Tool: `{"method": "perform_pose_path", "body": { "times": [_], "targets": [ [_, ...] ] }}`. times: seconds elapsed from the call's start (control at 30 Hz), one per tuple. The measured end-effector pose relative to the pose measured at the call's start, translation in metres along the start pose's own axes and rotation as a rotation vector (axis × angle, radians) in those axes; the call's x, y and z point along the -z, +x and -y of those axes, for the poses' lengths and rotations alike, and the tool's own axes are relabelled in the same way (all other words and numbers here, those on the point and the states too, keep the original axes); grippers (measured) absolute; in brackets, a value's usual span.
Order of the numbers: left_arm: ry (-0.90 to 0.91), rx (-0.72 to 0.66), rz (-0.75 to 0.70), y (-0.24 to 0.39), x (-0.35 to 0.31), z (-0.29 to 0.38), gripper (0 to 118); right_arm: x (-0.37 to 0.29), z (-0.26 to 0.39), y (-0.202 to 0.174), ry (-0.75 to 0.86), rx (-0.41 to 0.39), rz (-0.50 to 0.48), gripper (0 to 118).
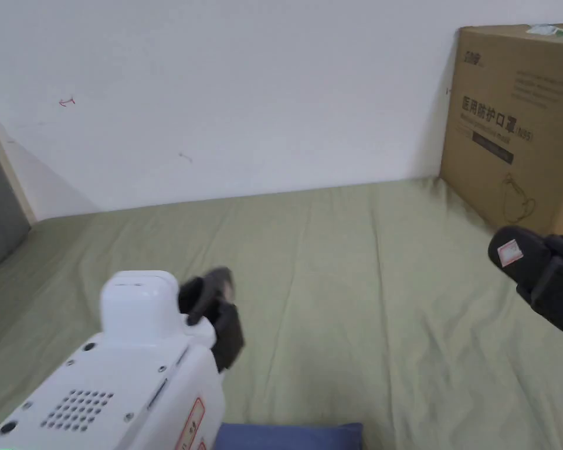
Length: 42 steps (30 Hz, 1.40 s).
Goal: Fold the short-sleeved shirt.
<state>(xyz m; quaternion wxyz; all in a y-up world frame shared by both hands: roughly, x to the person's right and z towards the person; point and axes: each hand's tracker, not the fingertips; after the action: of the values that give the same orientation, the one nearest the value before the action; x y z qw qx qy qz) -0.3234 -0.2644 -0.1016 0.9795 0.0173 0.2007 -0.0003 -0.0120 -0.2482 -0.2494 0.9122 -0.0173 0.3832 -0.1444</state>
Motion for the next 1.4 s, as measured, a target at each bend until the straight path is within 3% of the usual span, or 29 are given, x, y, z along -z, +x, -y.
{"method": "perform_pose_path", "body": {
  "times": [0.07, 0.1, 0.17, 0.33, 0.47, 0.63, 0.7, 0.73, 0.83, 0.9, 0.93, 1.0, 1.13, 1.27, 1.37, 1.4],
  "targets": [
    [0.111, 0.083, -0.128, -0.006, -0.008, -0.002, 1, 0.007, 0.002, -0.016, -0.005, -0.177, 0.176, 0],
    [0.114, 0.071, -0.108, -0.010, -0.007, -0.001, 1, 0.012, 0.007, -0.021, 0.007, -0.204, 0.238, 0],
    [0.080, 0.000, -0.055, -0.018, -0.002, 0.002, 1, 0.019, 0.021, -0.019, 0.067, -0.193, 0.231, 0],
    [0.007, -0.058, -0.099, -0.025, 0.008, 0.025, 1, 0.027, 0.051, -0.010, 0.058, -0.222, 0.418, 0],
    [-0.020, -0.072, -0.107, -0.029, 0.003, 0.036, 1, 0.020, 0.056, -0.002, 0.018, -0.184, 0.423, 0],
    [-0.008, -0.085, -0.132, -0.037, 0.005, 0.030, 1, 0.017, 0.046, -0.007, 0.051, -0.211, 0.425, 0],
    [-0.027, -0.132, -0.124, -0.043, 0.006, 0.031, 1, 0.016, 0.042, -0.013, 0.060, -0.212, 0.379, 0],
    [-0.051, -0.150, -0.120, -0.045, 0.006, 0.031, 1, 0.015, 0.041, -0.014, 0.052, -0.182, 0.312, 0],
    [-0.126, -0.177, -0.099, -0.059, 0.002, 0.036, 1, 0.026, 0.048, -0.004, -0.119, 0.090, -0.069, 0],
    [-0.195, -0.189, -0.066, -0.073, 0.000, 0.041, 1, 0.060, 0.075, 0.005, -0.451, 0.313, -0.225, 0],
    [-0.213, -0.187, -0.080, -0.078, -0.002, 0.044, 1, 0.075, 0.092, 0.006, -0.609, 0.369, -0.247, 0],
    [-0.239, -0.193, -0.120, -0.090, -0.008, 0.053, 1, 0.101, 0.152, 0.005, -0.906, 0.348, -0.179, 0],
    [-0.385, -0.337, -0.061, -0.120, -0.003, 0.078, 1, 0.118, 0.237, 0.005, -1.075, 0.332, -0.172, 0],
    [-0.681, -0.603, 0.168, -0.162, 0.029, 0.125, 1, 0.126, 0.281, 0.035, -1.187, 0.334, -0.070, 0],
    [-0.875, -0.715, 0.305, -0.183, 0.055, 0.169, 1, 0.122, 0.287, 0.055, -1.172, 0.441, -0.135, 0],
    [-0.921, -0.776, 0.348, -0.188, 0.063, 0.183, 1, 0.122, 0.286, 0.056, -1.172, 0.433, -0.126, 0]
  ]
}}
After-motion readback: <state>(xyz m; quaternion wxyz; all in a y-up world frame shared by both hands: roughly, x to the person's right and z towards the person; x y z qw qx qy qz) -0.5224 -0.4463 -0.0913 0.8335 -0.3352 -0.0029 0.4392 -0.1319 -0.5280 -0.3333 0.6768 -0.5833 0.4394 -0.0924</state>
